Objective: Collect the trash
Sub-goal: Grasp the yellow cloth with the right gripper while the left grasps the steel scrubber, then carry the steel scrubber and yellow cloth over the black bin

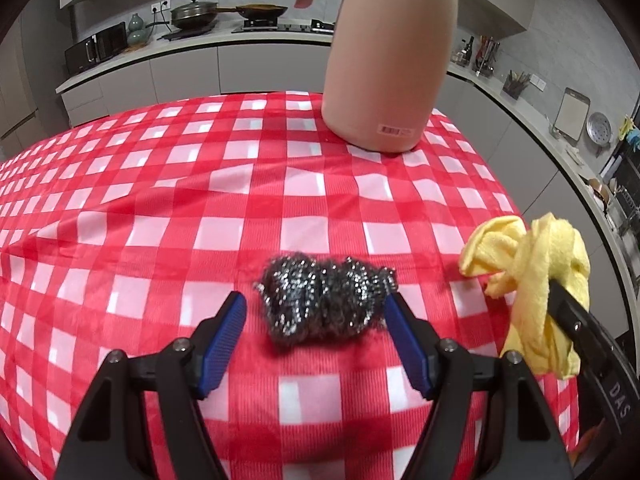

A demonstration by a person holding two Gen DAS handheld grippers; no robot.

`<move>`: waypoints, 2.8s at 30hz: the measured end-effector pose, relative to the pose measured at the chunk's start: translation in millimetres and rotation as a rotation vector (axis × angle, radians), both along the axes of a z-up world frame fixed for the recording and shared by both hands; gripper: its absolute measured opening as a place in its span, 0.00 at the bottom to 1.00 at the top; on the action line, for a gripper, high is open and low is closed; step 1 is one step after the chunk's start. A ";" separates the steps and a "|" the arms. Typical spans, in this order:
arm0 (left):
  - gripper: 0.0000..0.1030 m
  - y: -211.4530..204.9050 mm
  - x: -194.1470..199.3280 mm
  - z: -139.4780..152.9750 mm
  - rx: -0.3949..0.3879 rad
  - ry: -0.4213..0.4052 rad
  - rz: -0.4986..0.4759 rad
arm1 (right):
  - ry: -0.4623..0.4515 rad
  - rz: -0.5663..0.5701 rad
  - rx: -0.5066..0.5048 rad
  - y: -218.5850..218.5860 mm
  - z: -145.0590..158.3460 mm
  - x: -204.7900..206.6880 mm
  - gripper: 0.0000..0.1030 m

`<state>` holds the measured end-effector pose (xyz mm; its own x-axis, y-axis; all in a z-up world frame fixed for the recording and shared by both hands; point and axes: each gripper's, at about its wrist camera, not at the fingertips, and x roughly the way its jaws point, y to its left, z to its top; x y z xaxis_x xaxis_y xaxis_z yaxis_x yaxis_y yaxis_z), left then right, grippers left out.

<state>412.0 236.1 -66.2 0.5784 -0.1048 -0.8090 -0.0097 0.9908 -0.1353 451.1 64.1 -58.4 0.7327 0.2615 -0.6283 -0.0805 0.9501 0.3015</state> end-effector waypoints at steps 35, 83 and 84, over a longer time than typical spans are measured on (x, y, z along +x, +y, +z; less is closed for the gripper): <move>0.47 -24.1 -42.9 18.1 -0.026 -0.070 -0.075 | 0.036 0.088 0.004 1.4 5.1 -22.9 0.25; 0.47 -287.3 -147.1 38.3 -0.106 -0.051 -0.384 | 0.086 -0.160 0.035 -283.8 21.5 -208.4 0.25; 0.47 -294.1 -147.1 37.9 -0.108 -0.048 -0.392 | 0.088 -0.168 0.033 -289.7 20.6 -210.4 0.25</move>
<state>264.9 -58.0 -28.2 0.5141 -0.4078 -0.7546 0.3751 0.8981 -0.2298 240.7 -225.6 -37.8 0.7103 0.1614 -0.6851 0.1069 0.9373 0.3316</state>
